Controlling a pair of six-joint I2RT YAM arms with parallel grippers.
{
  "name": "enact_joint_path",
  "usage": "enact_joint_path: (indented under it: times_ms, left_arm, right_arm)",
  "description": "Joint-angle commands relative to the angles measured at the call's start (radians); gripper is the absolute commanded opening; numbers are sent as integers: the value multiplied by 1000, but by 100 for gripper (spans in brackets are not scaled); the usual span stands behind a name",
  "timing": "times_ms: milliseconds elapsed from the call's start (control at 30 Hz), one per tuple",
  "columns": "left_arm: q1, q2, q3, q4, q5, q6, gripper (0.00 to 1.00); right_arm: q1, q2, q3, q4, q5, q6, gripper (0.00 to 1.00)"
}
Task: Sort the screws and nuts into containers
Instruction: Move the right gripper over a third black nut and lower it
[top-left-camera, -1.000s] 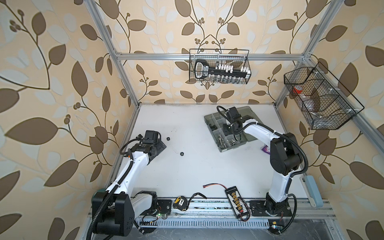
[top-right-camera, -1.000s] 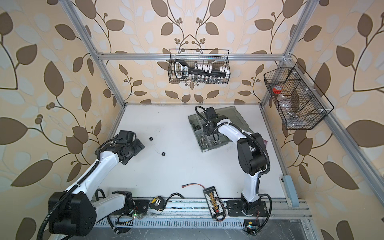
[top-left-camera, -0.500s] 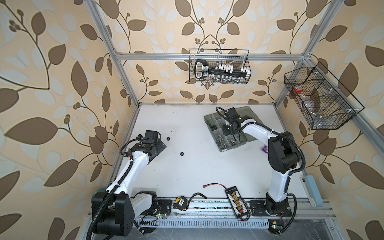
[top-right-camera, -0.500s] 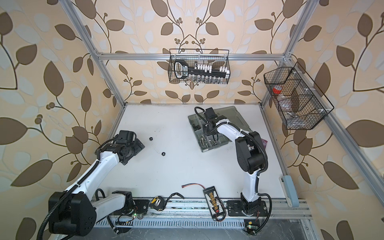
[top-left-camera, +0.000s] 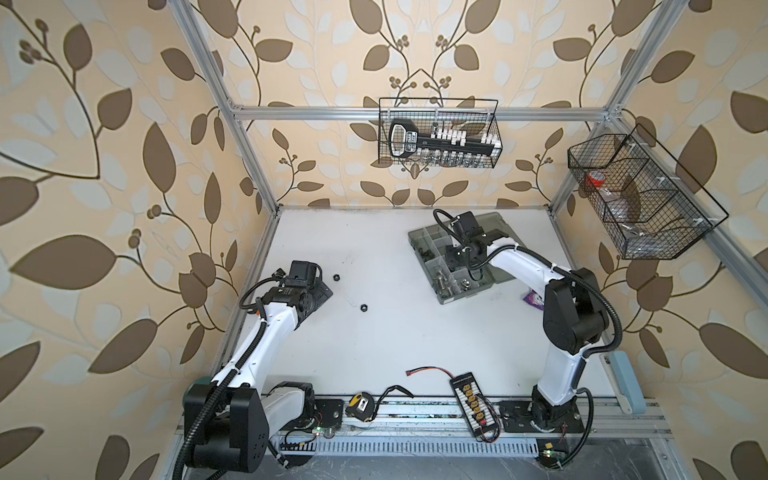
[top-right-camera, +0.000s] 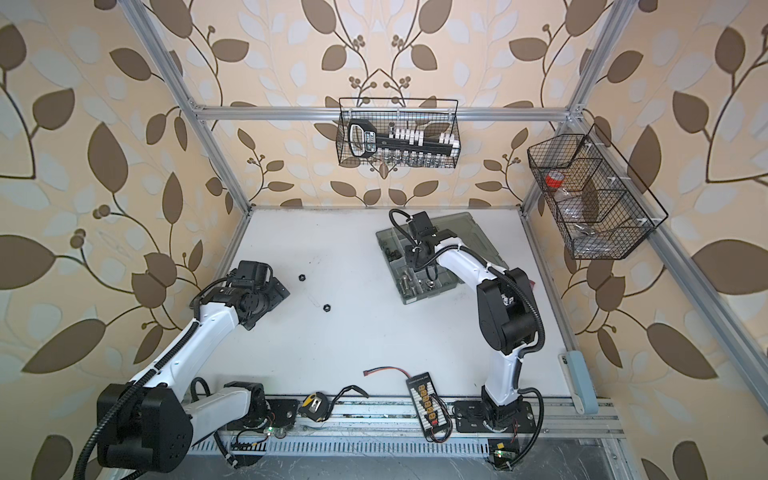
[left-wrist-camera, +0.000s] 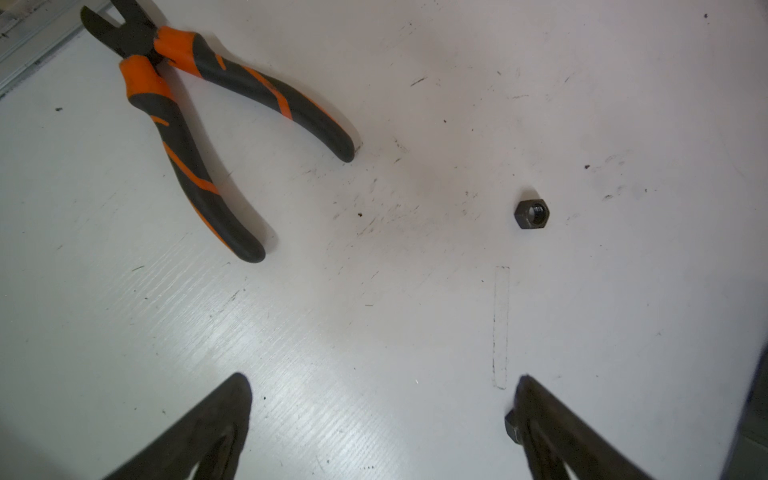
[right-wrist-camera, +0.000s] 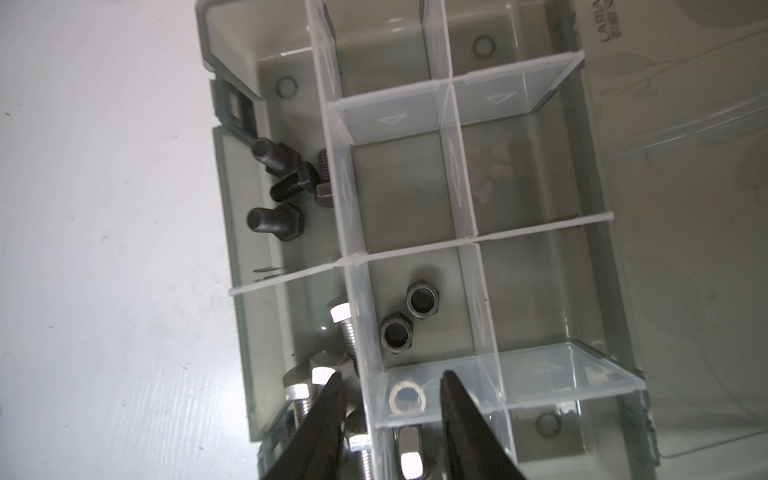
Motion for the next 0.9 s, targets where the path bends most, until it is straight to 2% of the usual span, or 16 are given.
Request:
enact_joint_path:
  times_ms: [0,333,667,867]
  left_arm:
    - [14,-18,5,-7,-2,13,99]
    - [14,-27,5,-11,1,12,99]
    - [14,-39,4,-19,0,9,99]
    - [14,-49,15,-35,-19,10,99]
  right_arm:
    - [30,-58,-21,3,0,10,40]
    - [233,-26,-19,-1,53,1,44]
    - [462,131,101,-18,31,-6,48]
    - [537,225,186,-31,19,-30,48]
